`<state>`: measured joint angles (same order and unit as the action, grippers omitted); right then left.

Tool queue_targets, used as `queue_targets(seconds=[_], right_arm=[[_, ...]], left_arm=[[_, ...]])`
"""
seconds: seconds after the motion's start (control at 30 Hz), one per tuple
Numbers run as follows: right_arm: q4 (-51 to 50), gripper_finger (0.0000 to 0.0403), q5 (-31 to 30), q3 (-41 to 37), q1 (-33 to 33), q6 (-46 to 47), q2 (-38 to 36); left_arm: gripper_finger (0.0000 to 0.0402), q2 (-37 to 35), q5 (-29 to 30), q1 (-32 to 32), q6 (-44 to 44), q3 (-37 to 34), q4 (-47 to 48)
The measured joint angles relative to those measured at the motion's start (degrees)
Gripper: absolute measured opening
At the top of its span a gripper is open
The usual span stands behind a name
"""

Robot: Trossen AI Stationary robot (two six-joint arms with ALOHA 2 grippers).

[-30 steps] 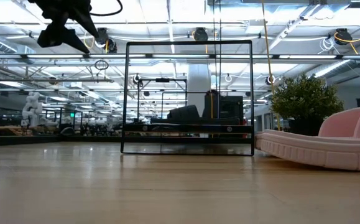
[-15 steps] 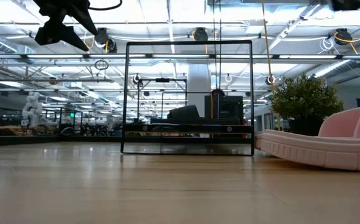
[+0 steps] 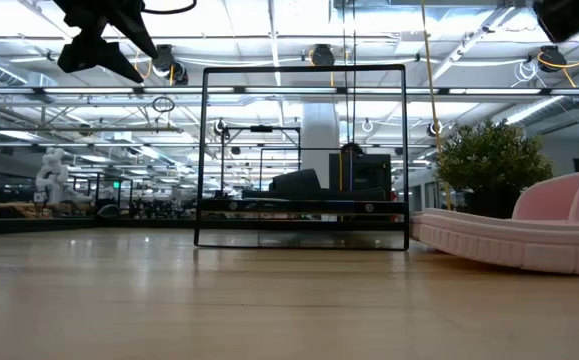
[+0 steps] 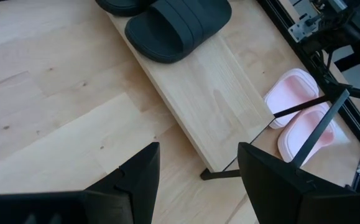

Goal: Pick and place slides into the shelf
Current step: Put the top pink slides on the shelf

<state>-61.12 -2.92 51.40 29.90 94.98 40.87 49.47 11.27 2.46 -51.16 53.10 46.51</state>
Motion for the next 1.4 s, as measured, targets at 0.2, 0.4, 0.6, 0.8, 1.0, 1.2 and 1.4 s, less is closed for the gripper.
queue_targets(seconds=[0.2, 0.4, 0.6, 0.8, 1.0, 1.2, 1.4], right_arm=[[7.7, 0.0196, 0.0, -10.3, 3.2, 7.0, -4.6], [9.4, 0.0196, -0.2, -18.1, 5.2, 12.0, -7.8], [10.3, 0.0196, -3.4, -22.6, 5.5, 12.4, -9.6], [10.6, 0.0196, -6.4, -24.5, 5.5, 11.9, -9.8], [14.5, 0.0196, -6.2, -27.7, 5.5, 11.8, -9.7], [20.8, 0.0196, -6.1, -31.9, 5.5, 12.3, -9.8], [28.1, 0.0196, -6.6, -35.8, 5.5, 12.4, -9.8]], left_arm=[[0.0209, 0.0, 1.3, 0.0, 0.7, 0.0, 0.0], [0.0209, 0.0, 1.5, 0.0, 1.1, 0.0, 0.0], [0.0209, 0.0, 1.5, 0.0, 1.2, 0.0, 0.1], [0.0209, 0.0, 1.4, 0.0, 1.2, 0.0, 0.1], [0.0209, 0.0, 1.2, 0.0, 1.1, 0.0, 0.1], [0.0209, 0.0, 1.2, 0.0, 1.2, 0.0, 0.1], [0.0209, 0.0, 1.2, 0.0, 1.2, 0.0, 0.1]])
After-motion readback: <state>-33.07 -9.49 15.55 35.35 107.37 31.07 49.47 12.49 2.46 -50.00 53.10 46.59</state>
